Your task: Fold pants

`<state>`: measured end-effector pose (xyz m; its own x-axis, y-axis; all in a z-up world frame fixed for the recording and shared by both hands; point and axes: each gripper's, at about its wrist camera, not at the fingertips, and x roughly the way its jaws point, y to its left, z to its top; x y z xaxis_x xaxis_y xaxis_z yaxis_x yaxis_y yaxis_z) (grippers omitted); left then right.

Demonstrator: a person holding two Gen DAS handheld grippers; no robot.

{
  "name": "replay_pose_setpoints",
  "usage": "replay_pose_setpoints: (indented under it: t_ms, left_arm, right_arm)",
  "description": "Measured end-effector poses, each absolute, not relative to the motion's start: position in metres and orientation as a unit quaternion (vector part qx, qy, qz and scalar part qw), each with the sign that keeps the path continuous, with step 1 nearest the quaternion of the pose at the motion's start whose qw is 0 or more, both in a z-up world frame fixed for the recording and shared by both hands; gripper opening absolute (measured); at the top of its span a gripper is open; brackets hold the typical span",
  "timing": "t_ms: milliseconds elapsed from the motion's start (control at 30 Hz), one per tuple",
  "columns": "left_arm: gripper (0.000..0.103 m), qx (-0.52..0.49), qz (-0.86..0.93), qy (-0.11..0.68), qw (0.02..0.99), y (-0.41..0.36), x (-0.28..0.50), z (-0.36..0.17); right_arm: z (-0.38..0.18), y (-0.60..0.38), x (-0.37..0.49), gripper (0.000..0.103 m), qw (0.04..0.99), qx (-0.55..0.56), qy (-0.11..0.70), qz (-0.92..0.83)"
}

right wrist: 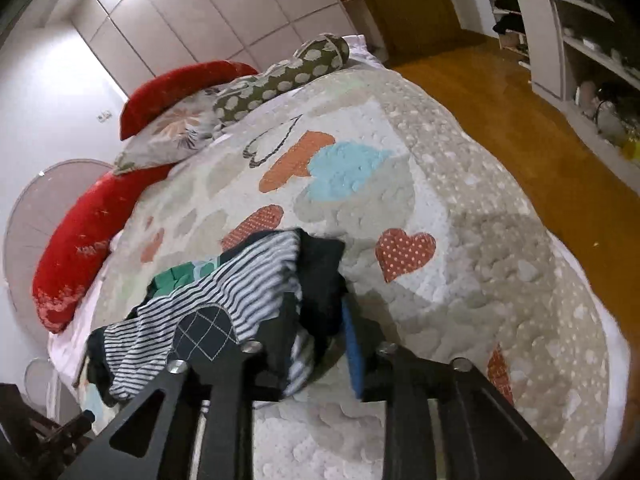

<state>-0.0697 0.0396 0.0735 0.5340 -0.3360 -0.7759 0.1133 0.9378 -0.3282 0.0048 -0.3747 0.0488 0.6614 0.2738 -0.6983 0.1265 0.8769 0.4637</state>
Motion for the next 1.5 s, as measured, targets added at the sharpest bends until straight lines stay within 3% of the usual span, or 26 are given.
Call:
replay_pose_setpoints:
  t_ms: [33,67,100,200,233,267,300,333,400,833,1100,1233,1500]
  left_arm:
    - [0.047,-0.122,-0.129,0.464,0.868,0.040,-0.069,0.074]
    - [0.047,-0.128,-0.128,0.465,0.867,0.041,-0.068,0.073]
    - [0.047,-0.131,-0.126,0.466,0.866,0.042,-0.067,0.072]
    - [0.047,-0.139,-0.119,0.473,0.862,0.045,-0.065,0.069]
    - [0.047,-0.140,-0.116,0.474,0.861,0.047,-0.065,0.069]
    - [0.047,-0.140,-0.111,0.474,0.862,0.049,-0.066,0.070]
    - [0.047,-0.140,-0.105,0.472,0.864,0.052,-0.066,0.072]
    - [0.048,-0.139,-0.096,0.469,0.867,0.056,-0.067,0.074]
    - [0.050,-0.139,-0.076,0.460,0.874,0.065,-0.066,0.078]
    - [0.053,-0.135,-0.047,0.445,0.884,0.068,-0.010,0.087]
    - [0.054,-0.071,0.059,0.484,0.870,0.081,0.063,0.029]
    - [0.067,-0.145,0.039,0.496,0.856,0.108,0.070,0.009]
    - [0.068,-0.164,0.039,0.484,0.858,0.117,0.044,0.039]
  right_arm:
    - [0.050,-0.375,0.003,0.053,0.881,0.248,0.399,0.047]
    - [0.051,-0.375,0.002,0.073,0.886,0.246,0.391,0.048]
    - [0.053,-0.372,0.003,0.078,0.893,0.239,0.379,0.045]
    - [0.041,-0.360,0.021,0.078,0.889,0.231,0.393,0.049]
    - [0.035,-0.356,0.028,0.078,0.883,0.235,0.403,0.058]
    - [0.028,-0.352,0.036,0.064,0.875,0.240,0.415,0.064]
    - [0.016,-0.348,0.045,0.026,0.860,0.256,0.435,0.073]
    - [0.010,-0.348,0.049,0.017,0.850,0.272,0.445,0.079]
    - [0.011,-0.357,0.047,0.014,0.842,0.317,0.428,0.084]
    - [0.031,-0.389,0.030,0.012,0.876,0.251,0.411,0.000]
    - [0.022,-0.377,0.037,0.013,0.884,0.195,0.425,-0.016]
    - [0.011,-0.382,0.036,0.021,0.882,0.197,0.428,-0.025]
    - [0.037,-0.401,0.016,0.037,0.896,0.225,0.375,-0.082]
